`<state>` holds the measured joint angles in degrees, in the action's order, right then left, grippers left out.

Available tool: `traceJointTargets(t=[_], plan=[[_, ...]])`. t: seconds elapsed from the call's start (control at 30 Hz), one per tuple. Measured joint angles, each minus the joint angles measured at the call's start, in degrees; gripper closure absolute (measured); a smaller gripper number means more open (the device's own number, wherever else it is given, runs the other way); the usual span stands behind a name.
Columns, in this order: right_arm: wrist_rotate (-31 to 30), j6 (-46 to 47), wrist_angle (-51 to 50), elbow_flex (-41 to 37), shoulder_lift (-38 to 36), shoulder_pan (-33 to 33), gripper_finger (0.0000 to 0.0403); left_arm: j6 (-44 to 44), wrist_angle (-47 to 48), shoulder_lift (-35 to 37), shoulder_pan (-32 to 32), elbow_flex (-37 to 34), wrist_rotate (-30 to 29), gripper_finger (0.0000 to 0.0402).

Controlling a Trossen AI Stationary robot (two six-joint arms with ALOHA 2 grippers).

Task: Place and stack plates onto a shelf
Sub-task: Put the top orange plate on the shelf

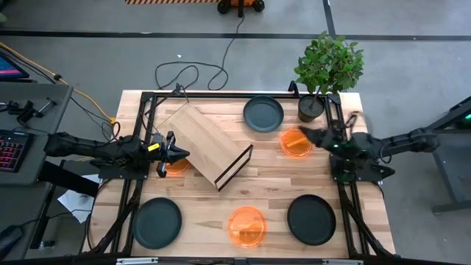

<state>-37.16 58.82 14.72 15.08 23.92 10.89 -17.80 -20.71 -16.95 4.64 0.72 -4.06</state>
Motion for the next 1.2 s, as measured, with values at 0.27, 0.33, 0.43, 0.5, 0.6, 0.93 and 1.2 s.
traceJointTargets(t=[0.27,0.33,0.43,0.5,0.6,0.93,1.2], plan=[[6.1,29.5,-60.7,18.6,22.1,-1.1,0.0235,0.0,0.0,0.0,0.0,0.0,0.0,0.0401],[8.4,37.2,-71.0,20.2,25.9,-1.7,0.0221,0.0,0.0,0.0,0.0,0.0,0.0,0.0401],[10.1,42.5,-77.0,20.0,30.1,-2.9,0.0214,0.0,0.0,0.0,0.0,0.0,0.0,0.0401],[10.4,43.2,-74.6,19.1,32.2,-4.7,0.0213,0.0,0.0,0.0,0.0,0.0,0.0,0.0401],[11.3,43.2,-73.2,17.4,36.1,-8.0,0.0215,0.0,0.2,0.0,0.0,0.0,0.0,0.0401],[13.3,40.0,-63.2,11.4,44.9,-19.4,0.0215,0.0,0.4,0.0,0.0,0.0,0.0,0.0401],[14.3,38.5,-54.2,6.3,44.8,-23.9,0.0222,0.0,0.4,0.0,0.0,0.0,0.0,0.0401]])
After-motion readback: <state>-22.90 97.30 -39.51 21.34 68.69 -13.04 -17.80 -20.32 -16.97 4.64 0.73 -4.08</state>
